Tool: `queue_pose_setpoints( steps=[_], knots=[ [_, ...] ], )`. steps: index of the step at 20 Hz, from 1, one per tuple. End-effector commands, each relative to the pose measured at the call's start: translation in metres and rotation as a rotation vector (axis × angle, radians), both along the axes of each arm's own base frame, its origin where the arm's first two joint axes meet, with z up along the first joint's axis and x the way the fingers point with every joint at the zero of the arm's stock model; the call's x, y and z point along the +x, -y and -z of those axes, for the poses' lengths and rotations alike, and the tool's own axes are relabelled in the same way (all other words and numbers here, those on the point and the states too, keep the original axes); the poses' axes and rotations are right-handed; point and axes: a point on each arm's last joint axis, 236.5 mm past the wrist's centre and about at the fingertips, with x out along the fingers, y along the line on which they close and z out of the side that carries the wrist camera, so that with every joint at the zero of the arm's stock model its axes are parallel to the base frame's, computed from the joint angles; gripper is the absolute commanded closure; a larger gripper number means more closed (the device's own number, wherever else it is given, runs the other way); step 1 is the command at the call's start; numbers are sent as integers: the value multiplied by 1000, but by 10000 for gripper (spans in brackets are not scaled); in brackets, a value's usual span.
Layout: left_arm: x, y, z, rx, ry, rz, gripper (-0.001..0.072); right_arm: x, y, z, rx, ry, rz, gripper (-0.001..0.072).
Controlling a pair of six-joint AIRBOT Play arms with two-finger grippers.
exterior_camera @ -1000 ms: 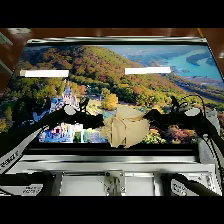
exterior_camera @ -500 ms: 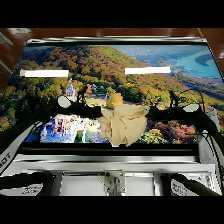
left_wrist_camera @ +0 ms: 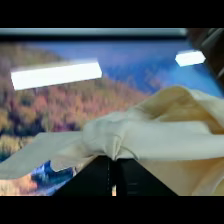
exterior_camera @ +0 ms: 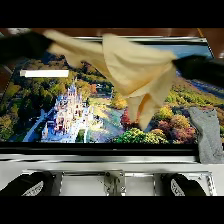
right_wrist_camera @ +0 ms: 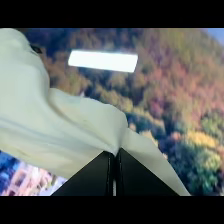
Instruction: Fold the shirts.
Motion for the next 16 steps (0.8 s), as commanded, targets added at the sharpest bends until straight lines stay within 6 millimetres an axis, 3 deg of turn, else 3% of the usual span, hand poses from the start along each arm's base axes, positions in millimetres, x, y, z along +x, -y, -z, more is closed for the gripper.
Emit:
queue_pose_setpoints(
  steps=[1,3,4,8,10,13,16],
  knots=[
    [-81,-32,-118,-51,300,-44,671,-64,-7,-99,21,230,6,653],
    [-101,-35,-119,-32,301,-36,671,-83,-14,-101,2,218,-26,653],
    [-103,-36,-106,10,258,-35,671,-89,-17,-92,-19,187,-48,653],
    [-94,-48,-11,220,-39,-43,671,-94,-12,-36,-151,-8,-86,653],
    [-89,-47,37,270,-178,-23,671,-82,-7,-21,-169,-66,-84,652],
    [-78,-41,111,302,-351,3,671,-46,-6,9,-152,-168,-106,652],
    [-77,-31,195,298,-536,44,671,-1,-22,63,-133,-325,-190,652]
  ],
)
